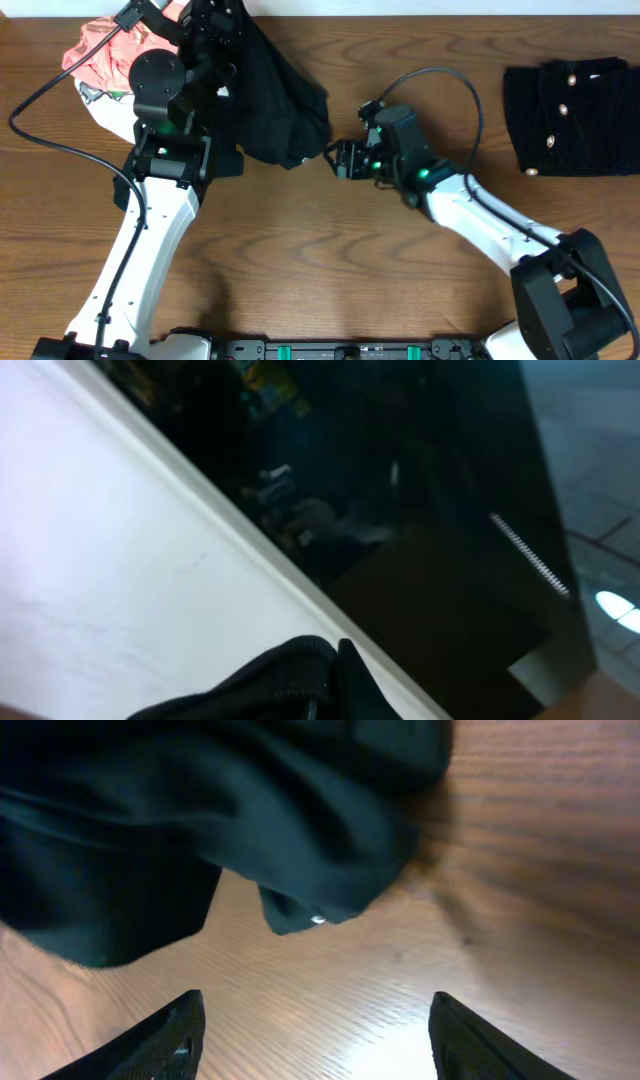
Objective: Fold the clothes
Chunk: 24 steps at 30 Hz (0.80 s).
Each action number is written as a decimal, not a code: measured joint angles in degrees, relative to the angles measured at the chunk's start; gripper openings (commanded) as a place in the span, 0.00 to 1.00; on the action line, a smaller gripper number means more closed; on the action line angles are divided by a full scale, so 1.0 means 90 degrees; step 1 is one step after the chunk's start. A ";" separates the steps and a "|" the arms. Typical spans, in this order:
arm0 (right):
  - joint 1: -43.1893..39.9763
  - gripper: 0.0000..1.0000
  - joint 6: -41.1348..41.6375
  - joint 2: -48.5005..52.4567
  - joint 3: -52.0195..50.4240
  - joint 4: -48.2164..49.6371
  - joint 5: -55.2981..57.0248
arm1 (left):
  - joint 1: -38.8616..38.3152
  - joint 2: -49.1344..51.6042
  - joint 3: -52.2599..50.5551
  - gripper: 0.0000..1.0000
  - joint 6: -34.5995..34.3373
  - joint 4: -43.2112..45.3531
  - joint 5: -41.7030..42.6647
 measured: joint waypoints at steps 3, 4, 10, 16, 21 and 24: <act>0.0236 0.67 0.0282 0.0112 -0.0112 0.0391 0.0304 | 0.0000 0.0000 0.0000 0.06 -0.0114 0.0073 0.0102; 0.0284 0.67 0.0352 0.0172 -0.0124 0.0476 0.0389 | 0.0000 0.0000 0.0000 0.06 -0.0138 0.0075 0.0146; 0.0415 0.64 0.0539 0.0663 -0.0141 0.1078 0.0801 | 0.0000 -0.0046 0.0000 0.06 -0.0245 0.0075 0.0374; 0.0415 0.63 0.0600 0.1134 -0.0158 0.1608 0.0996 | 0.0000 -0.0318 0.0000 0.06 -0.0250 0.0046 0.0554; 0.0415 0.60 0.0607 0.1226 -0.0172 0.2023 0.1146 | 0.0000 -0.0680 0.0000 0.06 -0.0250 0.0046 0.0702; 0.0415 0.58 0.0610 0.1226 -0.0175 0.2263 0.1192 | 0.0000 -0.0862 0.0000 0.06 -0.0250 0.0044 0.0843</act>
